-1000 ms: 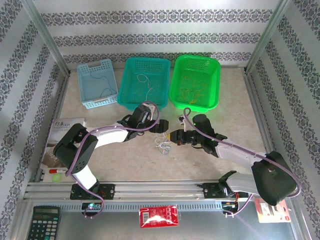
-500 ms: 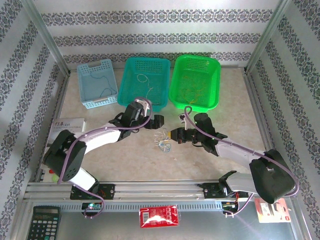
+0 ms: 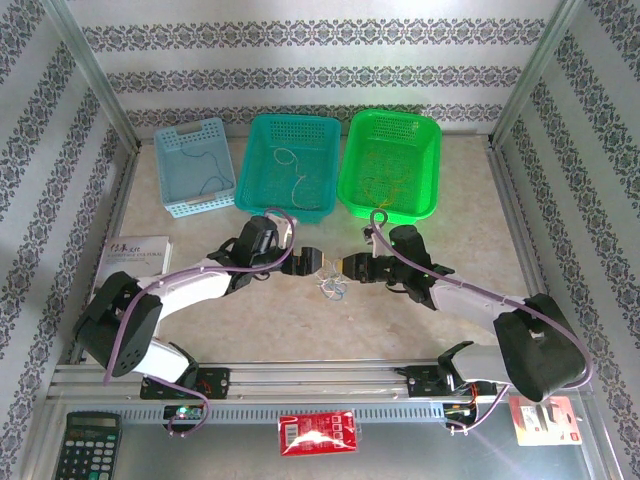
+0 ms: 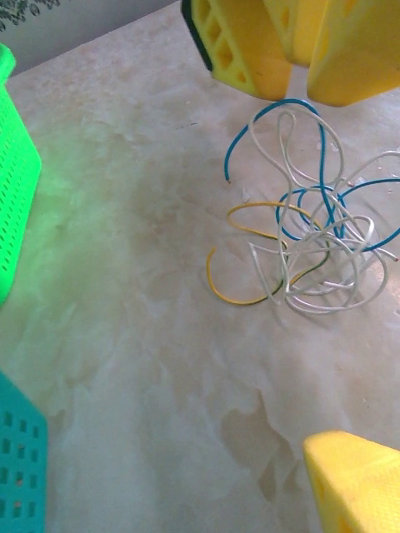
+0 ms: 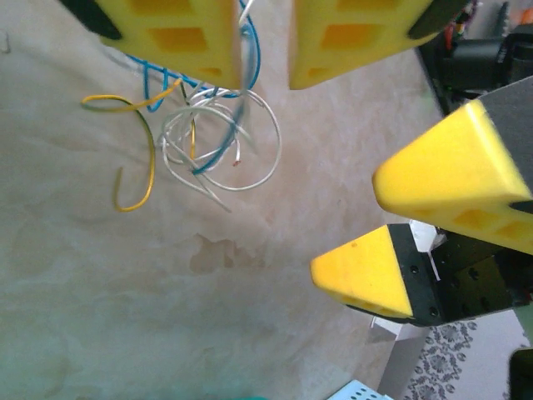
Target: Untangle the cables
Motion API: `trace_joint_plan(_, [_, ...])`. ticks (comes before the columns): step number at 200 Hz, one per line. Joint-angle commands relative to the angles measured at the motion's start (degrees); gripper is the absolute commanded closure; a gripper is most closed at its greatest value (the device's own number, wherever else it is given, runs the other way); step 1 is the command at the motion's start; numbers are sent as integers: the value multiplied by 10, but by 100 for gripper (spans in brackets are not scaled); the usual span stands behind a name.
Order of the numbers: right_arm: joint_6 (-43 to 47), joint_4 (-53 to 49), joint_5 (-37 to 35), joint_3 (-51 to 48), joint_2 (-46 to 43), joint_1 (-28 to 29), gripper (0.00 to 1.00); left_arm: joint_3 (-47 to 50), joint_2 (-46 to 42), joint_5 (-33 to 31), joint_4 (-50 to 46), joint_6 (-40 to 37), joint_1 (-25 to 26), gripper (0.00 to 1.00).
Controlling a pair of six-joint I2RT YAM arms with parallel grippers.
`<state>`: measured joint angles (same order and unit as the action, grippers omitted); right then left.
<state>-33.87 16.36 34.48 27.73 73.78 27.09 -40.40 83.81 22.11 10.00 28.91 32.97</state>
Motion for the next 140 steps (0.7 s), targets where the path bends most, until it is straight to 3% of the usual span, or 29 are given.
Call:
trace_joint_plan(1, [-3,20,-7,-1,-3,-6,68,6,10,13,40,8,-2,0])
trace_joint_plan(28, [-3,16,-13,-3,-10,-5,69,6,20,14,46,9,-3,0])
trace_joint_plan(43, [-2,16,-15,-6,-14,-6,80,7,23,14,50,11,-3,0])
trace_joint_plan(52, [-1,15,-17,-7,-16,-6,82,7,24,14,51,11,-3,0])
trace_joint_plan(81, [1,-1,-32,-16,-39,-14,63,5,22,14,49,11,-2,0])
trace_joint_plan(140, [-35,-93,-110,-34,-74,-57,64,0,14,17,48,14,-3,0])
